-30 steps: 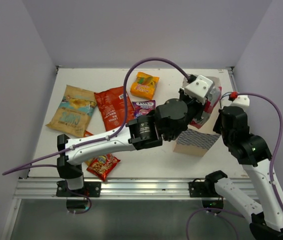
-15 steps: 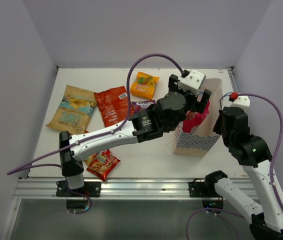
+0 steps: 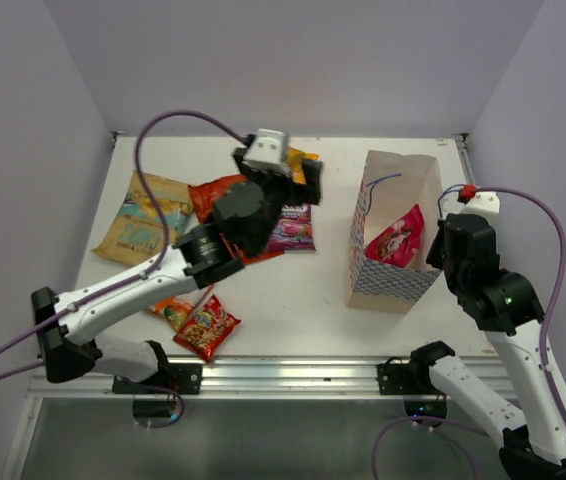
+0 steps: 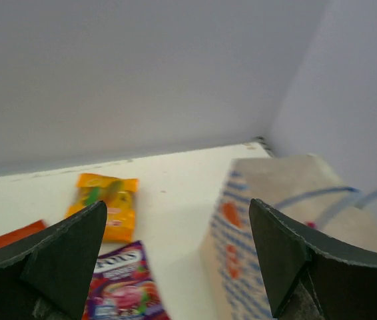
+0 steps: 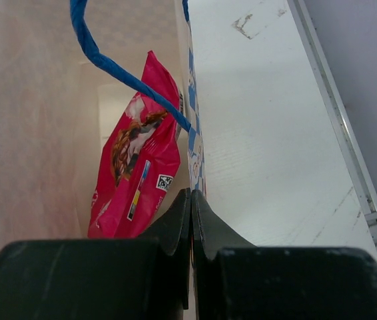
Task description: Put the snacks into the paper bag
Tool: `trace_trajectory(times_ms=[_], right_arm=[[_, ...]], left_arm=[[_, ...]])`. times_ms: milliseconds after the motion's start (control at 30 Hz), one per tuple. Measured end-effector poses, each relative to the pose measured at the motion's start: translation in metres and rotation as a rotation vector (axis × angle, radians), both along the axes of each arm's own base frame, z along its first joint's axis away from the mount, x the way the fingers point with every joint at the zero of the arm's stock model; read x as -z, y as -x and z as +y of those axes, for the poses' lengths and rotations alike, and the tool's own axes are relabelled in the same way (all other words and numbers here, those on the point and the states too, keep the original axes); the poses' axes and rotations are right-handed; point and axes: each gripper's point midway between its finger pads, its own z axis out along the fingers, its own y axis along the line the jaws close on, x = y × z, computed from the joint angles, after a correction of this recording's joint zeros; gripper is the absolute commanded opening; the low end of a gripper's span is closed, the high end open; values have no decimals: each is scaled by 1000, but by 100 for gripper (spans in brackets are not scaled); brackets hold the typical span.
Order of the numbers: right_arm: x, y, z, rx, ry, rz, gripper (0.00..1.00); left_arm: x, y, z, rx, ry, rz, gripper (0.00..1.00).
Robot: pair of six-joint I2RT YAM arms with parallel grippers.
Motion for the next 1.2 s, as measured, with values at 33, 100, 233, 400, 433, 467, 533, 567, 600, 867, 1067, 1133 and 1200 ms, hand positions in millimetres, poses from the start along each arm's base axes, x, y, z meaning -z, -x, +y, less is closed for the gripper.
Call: trace_trajectory(times_ms=[33,100,233,400,433,467,533,567,600,867,1067,1133,1200], right_arm=[[0,0,0,-1,0,1,0],[0,0,0,-1,0,0,0],[0,0,0,-2,2,0,0],[0,0,0,-4,5,2,0],[1,0,0,-4,5,2,0],[1,0,0,-5,6,3,0],[1,0,0,-5,6,3,0],[1,0,0,-5,6,4,0],[1,0,0,-5,6,3,0],[1,-1,2,-18,1,3,0],[2,-1,4,-27,-2,4,0],[2,-1,4,-27,-2,4,0],[2,-1,4,-27,-2,5,0]], left_arm=[[9,-17,35,-67,14,15,91],[30,-48,98,-205,35,39,90],[95,-91,151,-306,3,144,89],[189,-130,166,-327,-74,366,89],[207,-134,173,-345,-81,414,89],[225,-136,181,-364,-87,458,88],[254,-134,195,-396,-92,526,88],[269,-131,203,-412,-89,559,88],[283,-127,209,-424,-87,589,88],[363,-106,229,-473,-107,760,88],[394,-102,236,-488,-79,810,88],[394,-106,235,-489,-61,799,87],[395,-110,234,-489,-50,787,76]])
